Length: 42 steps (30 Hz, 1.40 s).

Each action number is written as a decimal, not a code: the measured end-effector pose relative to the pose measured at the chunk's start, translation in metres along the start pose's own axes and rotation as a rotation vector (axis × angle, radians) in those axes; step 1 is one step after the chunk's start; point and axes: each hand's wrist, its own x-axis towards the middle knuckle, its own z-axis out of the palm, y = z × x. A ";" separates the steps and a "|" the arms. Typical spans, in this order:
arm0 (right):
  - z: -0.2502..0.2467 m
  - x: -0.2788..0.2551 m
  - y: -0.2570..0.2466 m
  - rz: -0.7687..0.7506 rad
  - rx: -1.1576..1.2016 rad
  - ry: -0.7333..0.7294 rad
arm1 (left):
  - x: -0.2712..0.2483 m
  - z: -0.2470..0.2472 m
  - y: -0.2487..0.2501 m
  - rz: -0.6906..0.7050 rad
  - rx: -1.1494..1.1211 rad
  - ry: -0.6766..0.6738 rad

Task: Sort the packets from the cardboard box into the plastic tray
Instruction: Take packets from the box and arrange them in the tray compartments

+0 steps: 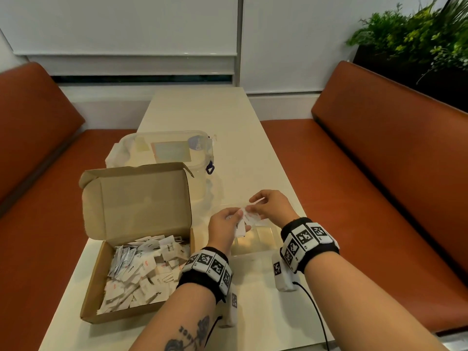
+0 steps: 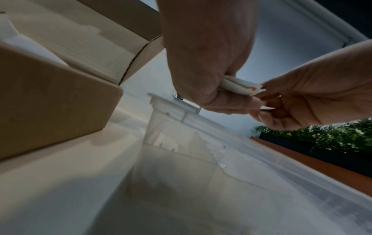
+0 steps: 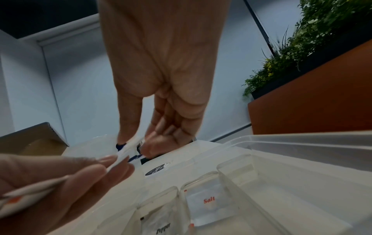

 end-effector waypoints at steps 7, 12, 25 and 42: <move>-0.007 0.010 0.009 -0.012 -0.281 0.074 | 0.001 -0.009 -0.004 0.087 0.131 0.168; -0.008 0.022 0.008 0.040 -0.576 0.005 | 0.004 -0.021 -0.002 0.112 0.373 0.218; 0.010 0.037 0.007 0.058 -0.972 -0.159 | 0.008 -0.020 -0.001 0.069 0.428 0.143; 0.012 0.044 0.008 0.011 -0.999 -0.150 | 0.009 -0.020 -0.003 0.091 0.425 0.170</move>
